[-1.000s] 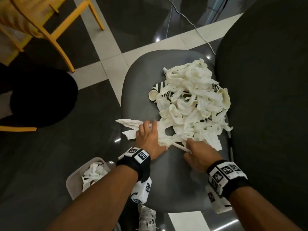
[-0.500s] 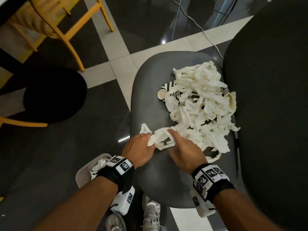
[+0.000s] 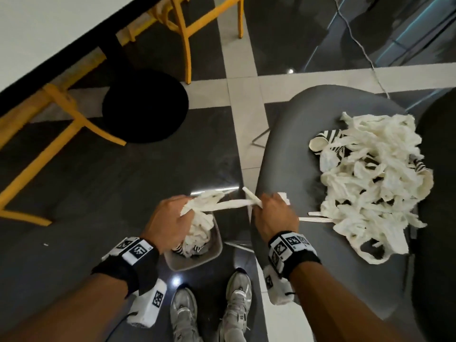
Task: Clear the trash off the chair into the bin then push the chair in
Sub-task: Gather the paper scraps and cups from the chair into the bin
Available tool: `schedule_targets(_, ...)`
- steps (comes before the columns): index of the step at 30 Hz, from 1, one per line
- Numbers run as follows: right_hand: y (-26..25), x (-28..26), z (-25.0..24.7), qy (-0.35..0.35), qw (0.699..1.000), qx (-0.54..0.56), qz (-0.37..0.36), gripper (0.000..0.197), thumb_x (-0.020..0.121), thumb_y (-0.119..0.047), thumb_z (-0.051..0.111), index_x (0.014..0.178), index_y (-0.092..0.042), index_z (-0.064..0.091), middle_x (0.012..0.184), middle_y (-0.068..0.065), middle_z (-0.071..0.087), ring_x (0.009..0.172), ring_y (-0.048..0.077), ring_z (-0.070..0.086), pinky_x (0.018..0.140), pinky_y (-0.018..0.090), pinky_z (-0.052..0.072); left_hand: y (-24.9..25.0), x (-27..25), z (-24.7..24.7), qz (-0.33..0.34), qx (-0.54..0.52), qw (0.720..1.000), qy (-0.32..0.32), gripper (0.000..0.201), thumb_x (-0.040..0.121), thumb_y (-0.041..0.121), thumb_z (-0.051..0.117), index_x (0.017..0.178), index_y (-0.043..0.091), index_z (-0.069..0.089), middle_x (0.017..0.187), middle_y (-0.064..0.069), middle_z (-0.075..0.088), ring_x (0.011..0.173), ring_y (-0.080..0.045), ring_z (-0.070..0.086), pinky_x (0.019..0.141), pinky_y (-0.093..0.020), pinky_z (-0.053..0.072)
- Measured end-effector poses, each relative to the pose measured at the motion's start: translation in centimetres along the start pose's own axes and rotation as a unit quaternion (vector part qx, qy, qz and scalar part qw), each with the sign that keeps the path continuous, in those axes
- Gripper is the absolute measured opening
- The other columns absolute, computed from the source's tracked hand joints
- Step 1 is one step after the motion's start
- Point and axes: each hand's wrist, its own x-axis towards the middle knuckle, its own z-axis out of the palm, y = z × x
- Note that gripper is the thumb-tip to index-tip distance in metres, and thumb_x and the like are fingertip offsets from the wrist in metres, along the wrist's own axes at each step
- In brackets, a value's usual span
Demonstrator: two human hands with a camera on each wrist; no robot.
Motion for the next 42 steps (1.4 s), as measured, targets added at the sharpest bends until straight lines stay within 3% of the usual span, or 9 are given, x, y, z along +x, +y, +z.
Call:
schedule_targets(3, -3.1, 0.1, 1.8, -0.027, 0.994, 0.099, -0.044, 0.027, 0.101, -0.035, 0.05, 0.109, -0.015, 0.066, 0.11, 0.007, 0.051, 0.086, 0.03, 0.063, 0.083, 0.04, 0.055, -3.7, -1.4, -1.8, -0.054, -0.026, 0.998, 0.021, 0.02, 0.079, 0.018, 0.048, 0.08, 0.017, 0.067, 0.079, 0.005, 0.067, 0.074, -0.015, 0.062, 0.067, -0.011, 0.043)
schedule_targets(6, -7.8, 0.2, 4.3, -0.064, 0.967, 0.24, -0.055, 0.033, 0.105, -0.034, 0.044, 0.115, -0.01, 0.064, 0.109, 0.003, 0.054, 0.09, 0.017, 0.055, 0.085, 0.025, 0.042, -7.0, -2.3, -1.0, -0.117, -0.062, 0.991, 0.036, 0.027, 0.082, 0.018, 0.048, 0.091, 0.007, 0.071, 0.091, -0.005, 0.072, 0.084, -0.024, 0.067, 0.074, -0.033, 0.051)
schedule_targets(10, -12.0, 2.3, 11.2, -0.138, 0.921, 0.361, 0.046, 0.038, 0.1, -0.048, 0.039, 0.111, -0.023, 0.065, 0.107, -0.001, 0.071, 0.1, 0.019, 0.067, 0.095, 0.041, 0.054, -10.5, -2.2, 2.8, -0.238, -0.147, 0.959, 0.038, 0.031, 0.093, 0.012, 0.051, 0.12, 0.008, 0.067, 0.11, -0.006, 0.07, 0.099, -0.025, 0.063, 0.084, -0.028, 0.043)
schedule_targets(16, -10.8, 5.1, 22.2, -0.218, 0.924, 0.309, 0.062, 0.034, 0.095, -0.03, 0.053, 0.124, -0.013, 0.059, 0.115, 0.007, 0.069, 0.097, 0.023, 0.066, 0.082, 0.034, 0.055, -16.0, -1.7, 9.6, -0.297, -0.283, 0.911, -0.044, 0.043, 0.084, 0.028, 0.062, 0.127, 0.027, 0.063, 0.112, 0.004, 0.075, 0.105, -0.018, 0.071, 0.097, -0.045, 0.056)
schedule_targets(20, -9.1, 4.2, 24.5, -0.266, 0.922, 0.281, 0.035, 0.049, 0.086, -0.022, 0.052, 0.135, -0.022, 0.056, 0.122, 0.002, 0.069, 0.106, 0.018, 0.066, 0.088, 0.033, 0.054, -17.8, -2.6, 10.4, -0.359, -0.26, 0.888, -0.124, 0.083, 0.084, 0.032, 0.06, 0.16, 0.033, 0.025, 0.146, 0.011, 0.05, 0.139, -0.015, 0.047, 0.116, -0.038, 0.038)
schedule_targets(27, -9.3, 2.5, 19.5, -0.26, 0.922, 0.269, 0.101, 0.039, 0.097, -0.015, 0.053, 0.135, -0.011, 0.059, 0.136, 0.015, 0.06, 0.125, 0.034, 0.057, 0.11, 0.041, 0.044, -17.6, -0.9, 6.3, -0.335, -0.236, 0.907, -0.098, 0.074, 0.079, 0.009, 0.053, 0.147, 0.037, 0.045, 0.134, 0.01, 0.059, 0.118, -0.015, 0.058, 0.102, -0.038, 0.049)
schedule_targets(34, -7.2, 0.3, 11.9, -0.204, 0.89, 0.383, 0.138, 0.017, 0.08, -0.027, 0.064, 0.097, -0.029, 0.068, 0.102, 0.006, 0.074, 0.098, 0.027, 0.07, 0.093, 0.051, 0.057, -11.2, 0.8, 3.4, -0.273, -0.113, 0.953, -0.063, 0.028, 0.092, 0.006, 0.054, 0.117, 0.014, 0.064, 0.117, -0.002, 0.068, 0.111, -0.023, 0.064, 0.09, -0.03, 0.047)
schedule_targets(39, -3.1, -1.0, 3.2, -0.099, 0.886, 0.43, 0.142, 0.023, 0.094, -0.004, 0.052, 0.084, -0.023, 0.061, 0.082, 0.005, 0.072, 0.069, 0.021, 0.066, 0.061, 0.027, 0.052, -0.9, 4.5, 1.1, -0.158, -0.041, 0.985, -0.059, 0.028, 0.099, 0.014, 0.049, 0.125, 0.015, 0.061, 0.111, -0.002, 0.064, 0.102, -0.024, 0.063, 0.084, -0.028, 0.045)
schedule_targets(42, 1.6, -1.2, -0.3, -0.048, 0.884, 0.441, 0.15, 0.026, 0.096, -0.002, 0.049, 0.087, -0.024, 0.06, 0.084, 0.01, 0.07, 0.066, 0.021, 0.065, 0.063, 0.028, 0.054, 4.9, 7.1, 2.2, -0.09, -0.016, 0.993, -0.078, 0.028, 0.098, 0.013, 0.05, 0.122, 0.015, 0.064, 0.108, -0.004, 0.068, 0.098, -0.025, 0.065, 0.082, -0.027, 0.046)
